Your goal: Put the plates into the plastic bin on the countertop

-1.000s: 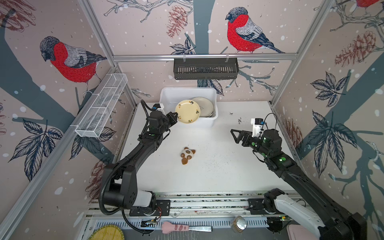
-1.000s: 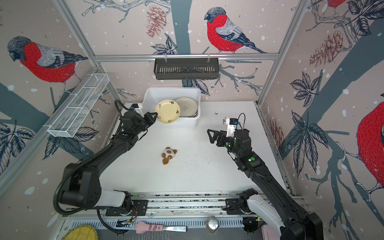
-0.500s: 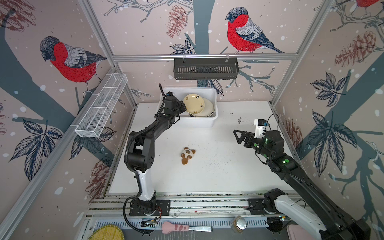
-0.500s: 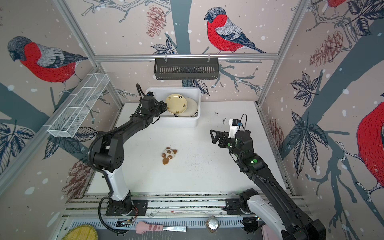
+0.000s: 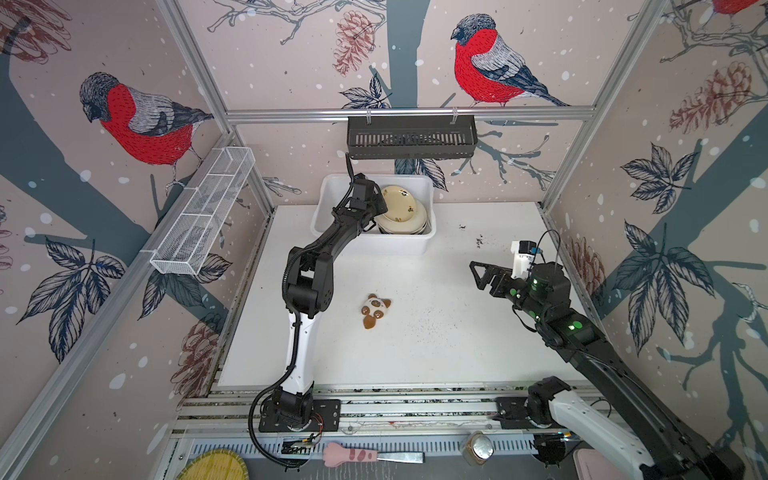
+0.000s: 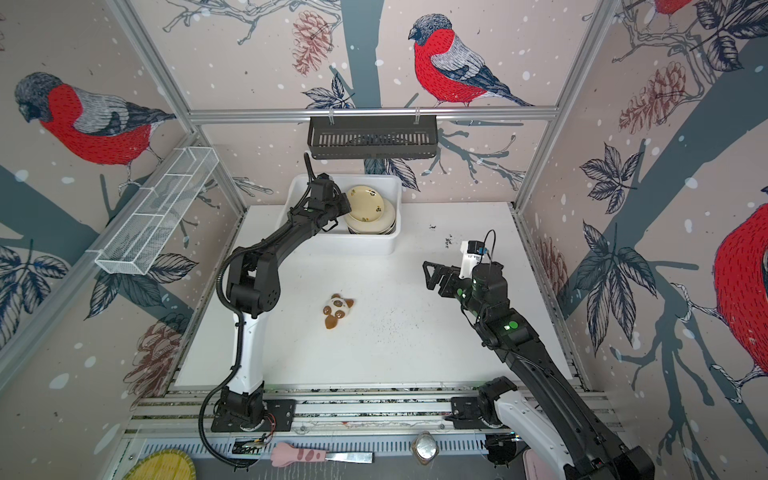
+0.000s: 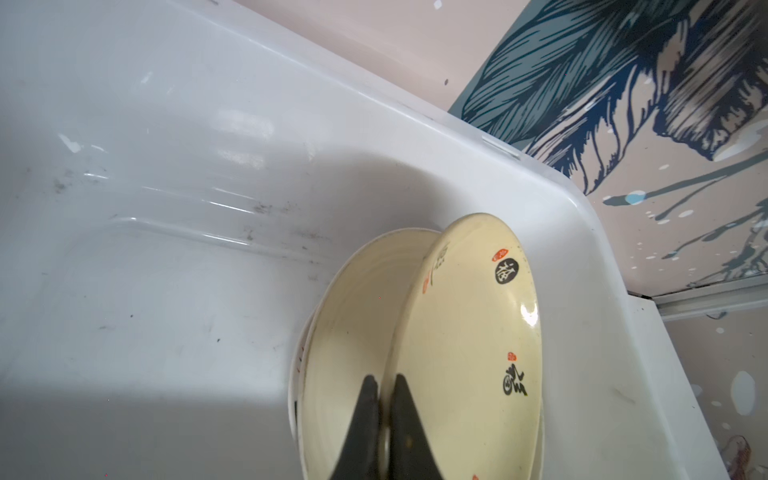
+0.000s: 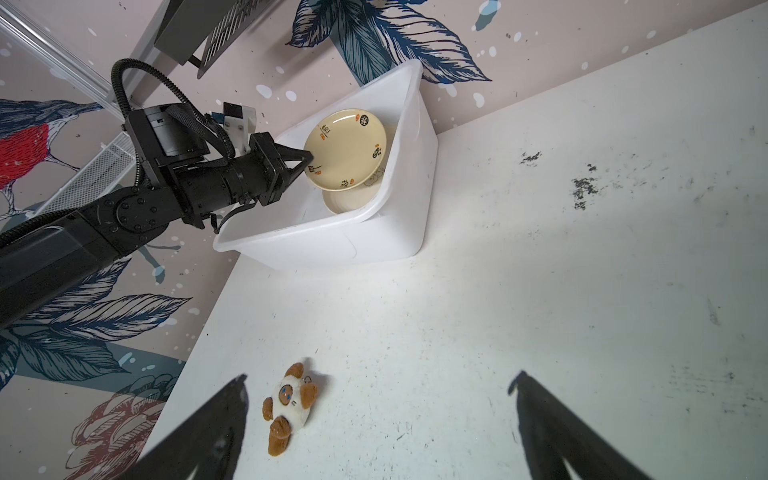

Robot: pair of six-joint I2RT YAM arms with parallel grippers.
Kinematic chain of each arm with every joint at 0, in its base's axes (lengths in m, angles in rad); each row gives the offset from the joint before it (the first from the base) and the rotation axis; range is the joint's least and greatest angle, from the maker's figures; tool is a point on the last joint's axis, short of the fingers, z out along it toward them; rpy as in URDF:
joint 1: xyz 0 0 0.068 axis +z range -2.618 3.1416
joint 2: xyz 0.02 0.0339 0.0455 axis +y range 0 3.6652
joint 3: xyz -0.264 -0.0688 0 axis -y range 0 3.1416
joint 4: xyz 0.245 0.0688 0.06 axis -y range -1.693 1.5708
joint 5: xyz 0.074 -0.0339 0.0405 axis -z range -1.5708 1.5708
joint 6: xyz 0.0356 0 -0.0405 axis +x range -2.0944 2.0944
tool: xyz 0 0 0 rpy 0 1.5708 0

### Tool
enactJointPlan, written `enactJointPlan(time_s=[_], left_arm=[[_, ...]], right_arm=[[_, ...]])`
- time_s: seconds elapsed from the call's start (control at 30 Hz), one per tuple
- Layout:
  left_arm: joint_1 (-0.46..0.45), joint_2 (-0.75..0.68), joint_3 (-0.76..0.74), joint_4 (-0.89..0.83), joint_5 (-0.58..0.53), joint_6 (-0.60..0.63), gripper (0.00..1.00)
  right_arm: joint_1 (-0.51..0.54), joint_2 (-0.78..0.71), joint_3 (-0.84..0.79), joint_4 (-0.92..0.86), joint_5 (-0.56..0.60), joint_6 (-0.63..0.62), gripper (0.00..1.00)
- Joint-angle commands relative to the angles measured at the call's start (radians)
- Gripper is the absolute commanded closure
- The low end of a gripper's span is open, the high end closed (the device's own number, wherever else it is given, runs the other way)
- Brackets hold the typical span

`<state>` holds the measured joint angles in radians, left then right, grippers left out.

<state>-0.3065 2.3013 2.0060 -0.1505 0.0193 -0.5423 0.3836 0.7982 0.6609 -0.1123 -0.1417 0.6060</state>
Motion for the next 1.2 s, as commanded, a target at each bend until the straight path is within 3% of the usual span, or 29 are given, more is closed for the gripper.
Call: enactJointPlan(time_s=[0.0, 0.1, 0.27, 0.3, 0.5, 0.53, 0.83, 1.0, 1.17], left_arm=[[-0.010, 0.038, 0.067, -0.085, -0.037, 0.037, 1.00], [-0.017, 0.057, 0.093, -0.087, -0.037, 0.052, 0.86], [-0.020, 0.067, 0.125, -0.094, -0.026, 0.066, 0.71], [-0.020, 0.065, 0.127, -0.094, -0.024, 0.069, 0.64], [-0.025, 0.014, 0.104, -0.101, -0.049, 0.084, 0.06], [-0.025, -0.005, 0.077, -0.085, -0.058, 0.088, 0.03], [-0.025, -0.270, -0.316, 0.105, -0.132, 0.114, 0.03], [-0.025, -0.504, -0.615, 0.258, -0.176, 0.112, 0.03], [-0.025, -0.768, -0.941, 0.474, -0.259, 0.183, 0.02]], right_arm=[[0.000, 0.001, 0.005, -0.002, 0.022, 0.009, 0.01], [0.000, 0.004, 0.006, 0.000, 0.025, 0.011, 0.01], [0.000, 0.001, 0.008, -0.013, 0.031, 0.023, 0.01], [0.001, -0.005, 0.005, -0.015, 0.036, 0.027, 0.01], [0.000, -0.038, -0.012, -0.017, 0.068, 0.033, 0.01], [0.000, -0.040, -0.016, -0.017, 0.076, 0.027, 0.01], [-0.003, -0.048, -0.050, 0.026, 0.198, -0.027, 0.01], [-0.003, -0.044, -0.141, 0.221, 0.298, -0.025, 0.01], [0.000, -0.012, -0.282, 0.494, 0.436, -0.115, 0.01]])
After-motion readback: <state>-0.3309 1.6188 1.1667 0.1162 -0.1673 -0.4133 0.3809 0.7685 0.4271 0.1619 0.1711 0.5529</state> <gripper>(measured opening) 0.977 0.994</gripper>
